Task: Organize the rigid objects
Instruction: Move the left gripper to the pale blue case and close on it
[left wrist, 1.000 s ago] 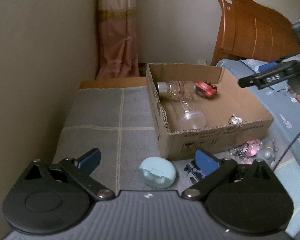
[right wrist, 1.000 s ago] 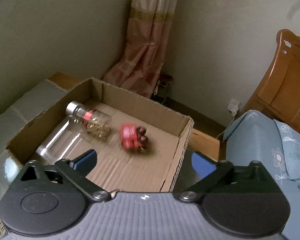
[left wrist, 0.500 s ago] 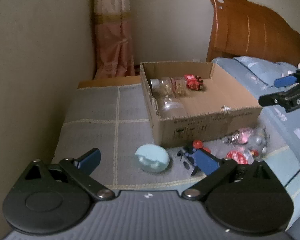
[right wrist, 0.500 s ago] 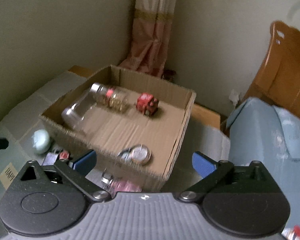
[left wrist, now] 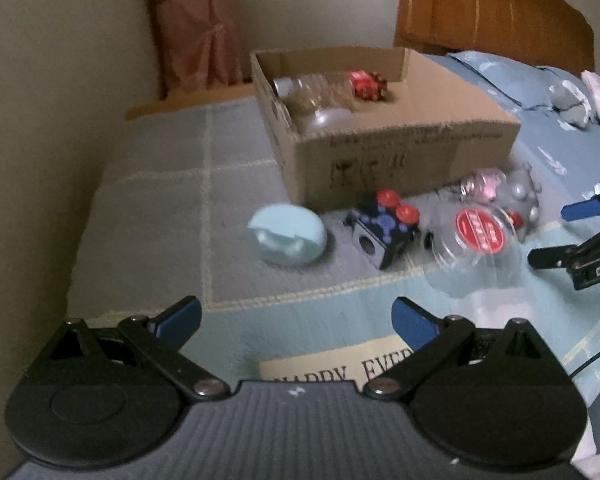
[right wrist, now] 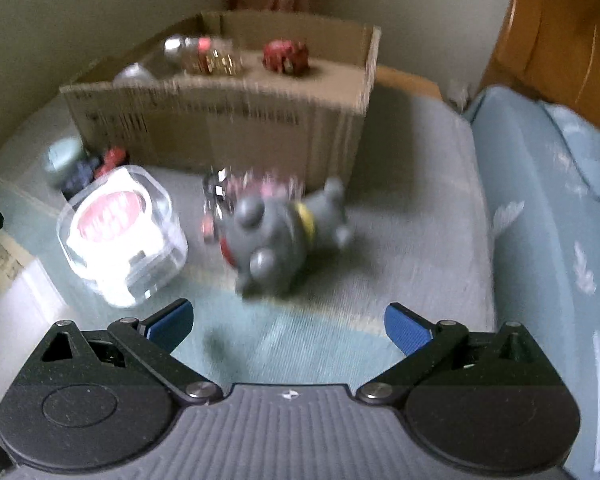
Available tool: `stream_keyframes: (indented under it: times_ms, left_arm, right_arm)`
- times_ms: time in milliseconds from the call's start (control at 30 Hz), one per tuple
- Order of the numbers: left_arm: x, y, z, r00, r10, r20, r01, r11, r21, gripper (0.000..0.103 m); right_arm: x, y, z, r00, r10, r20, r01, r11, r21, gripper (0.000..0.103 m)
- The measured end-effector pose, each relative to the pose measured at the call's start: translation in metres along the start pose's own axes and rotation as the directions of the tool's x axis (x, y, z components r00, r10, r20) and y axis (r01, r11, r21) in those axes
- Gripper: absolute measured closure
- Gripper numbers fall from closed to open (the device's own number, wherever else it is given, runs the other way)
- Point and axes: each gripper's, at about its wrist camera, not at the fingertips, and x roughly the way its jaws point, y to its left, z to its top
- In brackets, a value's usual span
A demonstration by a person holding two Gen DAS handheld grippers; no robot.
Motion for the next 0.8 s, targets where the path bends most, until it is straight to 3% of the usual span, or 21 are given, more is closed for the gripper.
stream_keyframes:
  times_ms: [267, 433, 800]
  left_arm:
    - [0.031, 0.006, -0.010, 0.998, -0.029, -0.063, 0.026, 0.999, -0.042, 0.001]
    - [0.036, 0.002, -0.010, 0.999, -0.004, -0.045, 0.004, 1.000, 0.013, 0.000]
    - [0.063, 0.011, 0.018, 0.999, -0.041, -0.032, 0.044, 0.997, 0.070, 0.000]
  right_arm:
    - [0.003, 0.004, -0.012, 0.999, 0.031, 0.009, -0.031, 1.000, 0.004, 0.000]
    - [0.000, 0.003, -0.022, 0.997, 0.021, 0.076, -0.022, 1.000, 0.017, 0.000]
    - [0.000, 0.004, -0.020, 0.997, -0.003, 0.075, 0.000, 0.999, 0.047, 0.000]
